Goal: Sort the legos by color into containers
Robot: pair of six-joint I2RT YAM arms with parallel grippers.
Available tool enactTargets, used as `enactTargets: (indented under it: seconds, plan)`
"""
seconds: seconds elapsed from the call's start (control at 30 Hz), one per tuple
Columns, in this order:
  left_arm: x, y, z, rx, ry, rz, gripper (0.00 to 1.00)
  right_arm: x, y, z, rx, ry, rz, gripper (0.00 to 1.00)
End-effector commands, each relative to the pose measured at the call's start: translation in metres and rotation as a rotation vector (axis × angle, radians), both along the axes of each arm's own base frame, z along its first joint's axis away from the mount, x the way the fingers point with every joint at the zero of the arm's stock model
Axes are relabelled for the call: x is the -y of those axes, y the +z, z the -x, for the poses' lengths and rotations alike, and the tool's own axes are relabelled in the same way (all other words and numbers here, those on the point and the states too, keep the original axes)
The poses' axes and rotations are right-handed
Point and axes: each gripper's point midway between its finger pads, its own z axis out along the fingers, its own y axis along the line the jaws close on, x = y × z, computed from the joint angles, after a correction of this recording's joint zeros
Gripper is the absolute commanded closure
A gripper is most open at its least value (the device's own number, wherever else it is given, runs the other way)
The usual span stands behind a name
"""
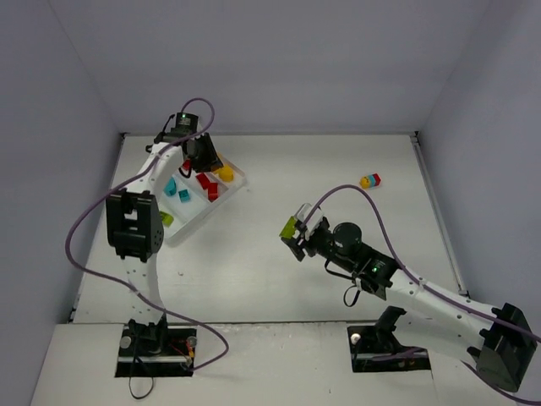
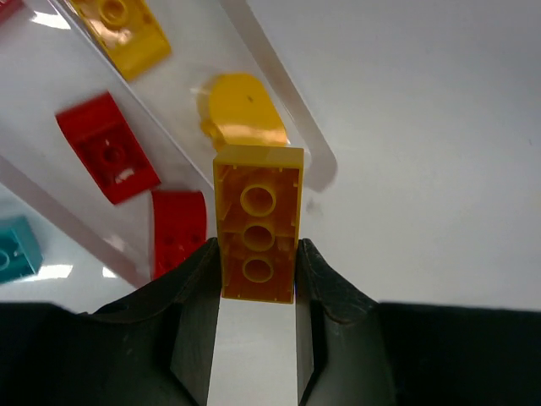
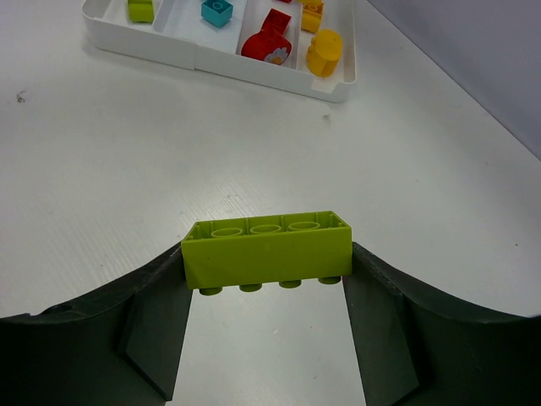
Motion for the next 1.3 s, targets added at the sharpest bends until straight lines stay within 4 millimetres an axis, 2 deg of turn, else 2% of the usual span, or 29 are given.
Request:
enactTargets:
  seconds: [0.0,0.13,0.17,0.3,0.37,0.4,0.6,0.67,0.7,0.8,0.9,0.93,0.97,1.0,1.03,1.1,1.13,1.17,1.2,1.23,1.27]
  plan:
    - [-0.024,0.022,-0.045,0.087,0.186,-0.01,0.93,-0.004,0.028,-0.009,0.058,-0.027,-0.085,1.0]
    - [-0.04,0.012,-0.077,0.087,0.291,0.006,0.93,-0.005,0.026,-0.009,0.054,-0.025,-0.078,1.0]
    - [-0.047,0.009,-0.087,0.093,0.318,0.01,0.89,-0.006,0.026,-0.01,0.053,-0.025,-0.077,1.0]
    - [-0.058,0.001,-0.107,0.1,0.386,0.047,0.86,-0.008,0.024,-0.01,0.046,-0.019,-0.071,0.99]
    - [-0.056,-0.009,-0.112,0.082,0.385,0.063,0.86,-0.007,0.023,-0.011,0.045,-0.022,-0.068,0.99]
    - [-0.057,-0.006,-0.117,0.089,0.389,0.075,0.84,-0.008,0.022,-0.011,0.044,-0.022,-0.067,0.99]
    - [-0.062,-0.021,-0.125,0.076,0.411,0.091,0.63,-0.009,0.02,-0.011,0.038,-0.021,-0.062,0.99]
    - [-0.064,-0.02,-0.127,0.08,0.411,0.094,0.56,-0.009,0.019,-0.012,0.036,-0.022,-0.059,0.99]
    - [-0.064,-0.018,-0.127,0.083,0.411,0.095,0.5,-0.009,0.018,-0.012,0.035,-0.022,-0.058,0.99]
    - [-0.064,-0.009,-0.129,0.103,0.402,0.105,0.42,-0.009,0.018,-0.012,0.033,-0.023,-0.056,0.99]
    - [-0.061,0.008,-0.125,0.126,0.385,0.121,0.39,-0.01,0.016,-0.013,0.031,-0.021,-0.051,0.98]
    - [-0.06,0.027,-0.122,0.156,0.378,0.13,0.39,-0.01,0.015,-0.013,0.03,-0.021,-0.05,0.98]
    - [-0.059,0.029,-0.117,0.159,0.362,0.125,0.39,-0.01,0.016,-0.013,0.033,-0.02,-0.052,0.98]
    - [-0.056,0.04,-0.113,0.175,0.342,0.131,0.39,-0.01,0.016,-0.012,0.034,-0.019,-0.053,0.98]
    - [-0.054,0.067,-0.106,0.218,0.321,0.141,0.39,-0.009,0.017,-0.012,0.039,-0.017,-0.057,0.98]
    - [-0.048,0.078,-0.088,0.225,0.264,0.134,0.39,-0.009,0.023,-0.01,0.055,-0.012,-0.071,0.98]
    - [-0.041,0.112,-0.073,0.28,0.224,0.152,0.39,-0.009,0.025,-0.008,0.062,-0.004,-0.079,0.98]
    - [-0.036,0.121,-0.063,0.292,0.194,0.152,0.36,-0.008,0.026,-0.007,0.069,-0.001,-0.086,0.98]
    - [-0.024,0.14,-0.039,0.319,0.125,0.148,0.34,-0.008,0.027,-0.007,0.073,0.003,-0.088,0.98]
    - [-0.017,0.147,-0.025,0.336,0.076,0.132,0.3,-0.008,0.029,-0.006,0.079,0.006,-0.093,0.98]
    - [-0.001,0.135,-0.006,0.296,0.025,0.131,0.27,-0.008,0.03,-0.005,0.082,0.009,-0.095,0.98]
